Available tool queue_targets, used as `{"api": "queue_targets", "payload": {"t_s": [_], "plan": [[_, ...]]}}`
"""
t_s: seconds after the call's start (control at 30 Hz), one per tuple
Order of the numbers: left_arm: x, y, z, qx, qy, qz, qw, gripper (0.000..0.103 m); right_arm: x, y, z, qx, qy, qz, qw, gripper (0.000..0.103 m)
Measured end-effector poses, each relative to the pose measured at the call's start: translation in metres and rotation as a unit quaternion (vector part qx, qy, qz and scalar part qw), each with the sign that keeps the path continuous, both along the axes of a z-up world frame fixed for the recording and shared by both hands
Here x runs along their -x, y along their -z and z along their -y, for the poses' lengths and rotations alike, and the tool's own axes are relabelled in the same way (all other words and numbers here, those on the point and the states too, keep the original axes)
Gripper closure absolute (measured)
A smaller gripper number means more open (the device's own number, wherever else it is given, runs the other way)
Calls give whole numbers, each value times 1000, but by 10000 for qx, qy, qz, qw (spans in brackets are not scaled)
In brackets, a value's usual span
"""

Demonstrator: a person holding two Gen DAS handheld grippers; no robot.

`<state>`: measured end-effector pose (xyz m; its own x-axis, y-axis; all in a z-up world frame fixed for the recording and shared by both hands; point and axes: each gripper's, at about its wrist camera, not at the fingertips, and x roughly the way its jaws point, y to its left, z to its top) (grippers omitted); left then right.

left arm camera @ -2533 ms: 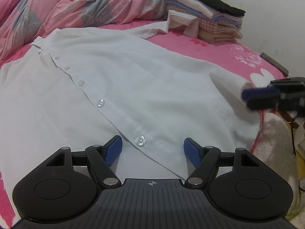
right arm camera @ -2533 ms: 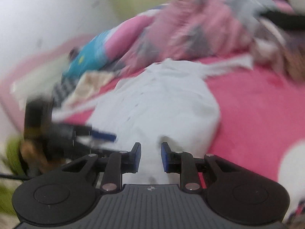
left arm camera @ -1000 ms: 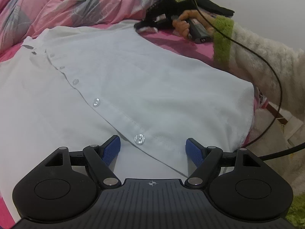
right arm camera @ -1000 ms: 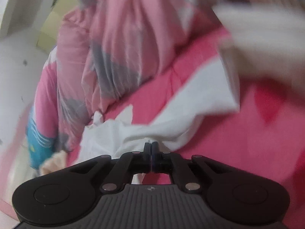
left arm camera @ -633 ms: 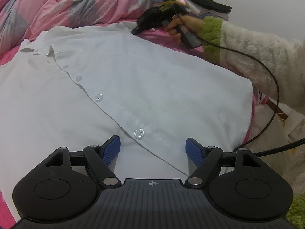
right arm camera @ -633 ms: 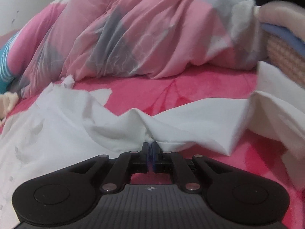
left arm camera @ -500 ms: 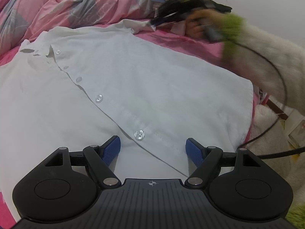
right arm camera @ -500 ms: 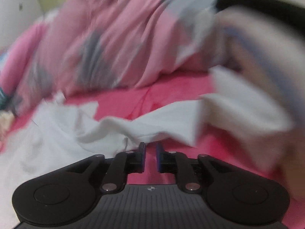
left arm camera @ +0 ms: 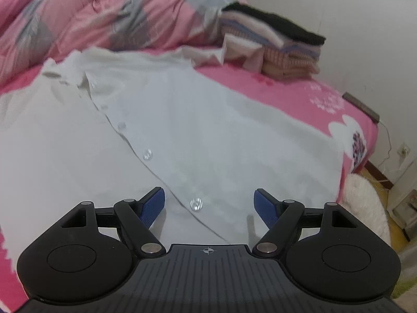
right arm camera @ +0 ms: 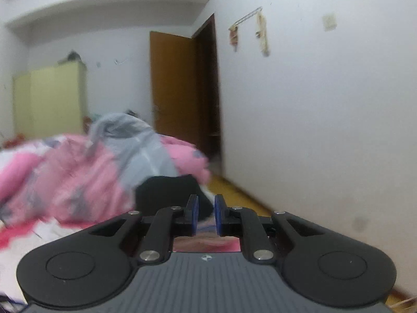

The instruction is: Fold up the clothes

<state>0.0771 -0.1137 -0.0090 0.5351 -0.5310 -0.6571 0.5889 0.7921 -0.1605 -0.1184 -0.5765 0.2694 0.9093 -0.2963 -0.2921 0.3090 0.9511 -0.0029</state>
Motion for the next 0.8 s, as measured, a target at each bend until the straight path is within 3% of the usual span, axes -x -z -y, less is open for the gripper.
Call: {"api": "queue_targets", "payload": {"t_s": [0.1, 0.17, 0.27, 0.33, 0.4, 0.57, 0.8], "plan": [[10, -9, 2, 22, 24, 158, 9999, 27, 8, 34, -33, 291, -281, -401, 9984, 89], [19, -13, 12, 5, 122, 249, 9996, 27, -5, 86, -54, -297, -832, -648, 9940, 89], [34, -17, 38, -154, 519, 482, 9974, 27, -39, 187, -90, -1216, -1588, -1273, 9715, 89], [45, -20, 61, -315, 884, 739, 9928, 27, -62, 239, -115, -1288, -1767, -1635, 9620, 90], [55, -20, 81, -457, 1219, 1021, 9862, 27, -77, 270, -134, -1090, -1878, -1804, 9593, 90], [62, -6, 119, -663, 1642, 1125, 9777, 27, -106, 300, -146, -1084, -2081, -1791, 9554, 90], [54, 7, 117, -571, 1491, 667, 9849, 28, -122, 314, -141, -1787, -2305, -1549, 9439, 89]]}}
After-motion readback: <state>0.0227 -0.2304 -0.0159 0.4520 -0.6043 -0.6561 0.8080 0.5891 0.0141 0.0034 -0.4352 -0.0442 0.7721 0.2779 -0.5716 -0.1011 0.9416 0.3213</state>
